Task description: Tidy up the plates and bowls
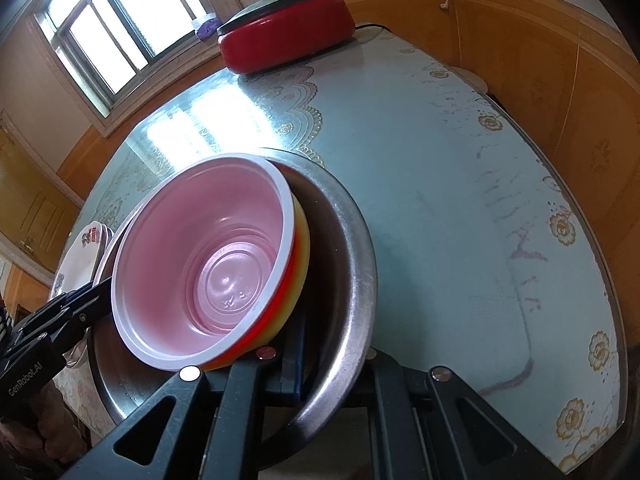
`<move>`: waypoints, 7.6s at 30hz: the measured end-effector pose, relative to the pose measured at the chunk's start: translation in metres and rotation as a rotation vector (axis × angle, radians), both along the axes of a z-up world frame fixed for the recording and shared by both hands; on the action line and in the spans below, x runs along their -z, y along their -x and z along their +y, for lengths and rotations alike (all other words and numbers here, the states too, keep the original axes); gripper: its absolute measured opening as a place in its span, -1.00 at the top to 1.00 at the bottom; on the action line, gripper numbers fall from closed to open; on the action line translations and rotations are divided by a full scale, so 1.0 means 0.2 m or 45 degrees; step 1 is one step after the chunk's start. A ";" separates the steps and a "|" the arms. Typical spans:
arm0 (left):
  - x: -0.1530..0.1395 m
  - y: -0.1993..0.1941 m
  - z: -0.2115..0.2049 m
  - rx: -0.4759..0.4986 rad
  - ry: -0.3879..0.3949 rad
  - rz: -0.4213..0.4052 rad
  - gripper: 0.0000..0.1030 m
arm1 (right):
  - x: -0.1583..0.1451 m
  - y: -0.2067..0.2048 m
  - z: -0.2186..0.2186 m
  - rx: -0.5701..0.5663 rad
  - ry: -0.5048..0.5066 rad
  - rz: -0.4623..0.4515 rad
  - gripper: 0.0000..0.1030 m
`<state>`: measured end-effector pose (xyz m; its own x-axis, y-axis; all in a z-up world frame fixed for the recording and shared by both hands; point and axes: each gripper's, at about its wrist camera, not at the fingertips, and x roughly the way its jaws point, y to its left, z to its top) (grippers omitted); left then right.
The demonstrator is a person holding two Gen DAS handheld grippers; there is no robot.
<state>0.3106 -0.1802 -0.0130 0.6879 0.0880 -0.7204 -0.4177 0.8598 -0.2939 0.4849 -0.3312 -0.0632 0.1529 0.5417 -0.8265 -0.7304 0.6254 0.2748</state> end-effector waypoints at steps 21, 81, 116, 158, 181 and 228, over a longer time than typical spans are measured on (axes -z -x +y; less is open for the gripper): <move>-0.14 0.08 0.10 0.123 -0.078 -0.042 0.61 | -0.16 0.16 0.03 0.124 -0.061 -0.078 0.84; -0.08 1.03 0.73 -0.074 -0.066 -0.053 0.60 | -0.19 1.01 0.76 -0.066 -0.007 -0.188 0.84; 0.00 1.04 0.89 -0.226 0.054 0.036 0.68 | -0.11 0.96 0.92 -0.293 0.034 -0.040 0.57; 0.01 1.06 0.78 -0.031 0.020 0.028 0.36 | -0.17 1.20 0.76 -0.018 -0.015 -0.201 0.40; -0.05 1.22 0.91 0.177 0.035 -0.085 -0.01 | -0.20 1.44 0.69 0.372 -0.105 -0.226 0.34; -0.07 1.46 0.96 0.140 -0.326 -0.145 -0.99 | -0.25 1.93 0.69 0.902 0.017 -0.683 -0.61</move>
<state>0.0190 0.0127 0.0008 0.7783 0.1774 -0.6023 -0.2946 0.9503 -0.1008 0.0997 -0.1928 -0.0125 0.8173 0.1636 -0.5525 -0.1988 0.9800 -0.0038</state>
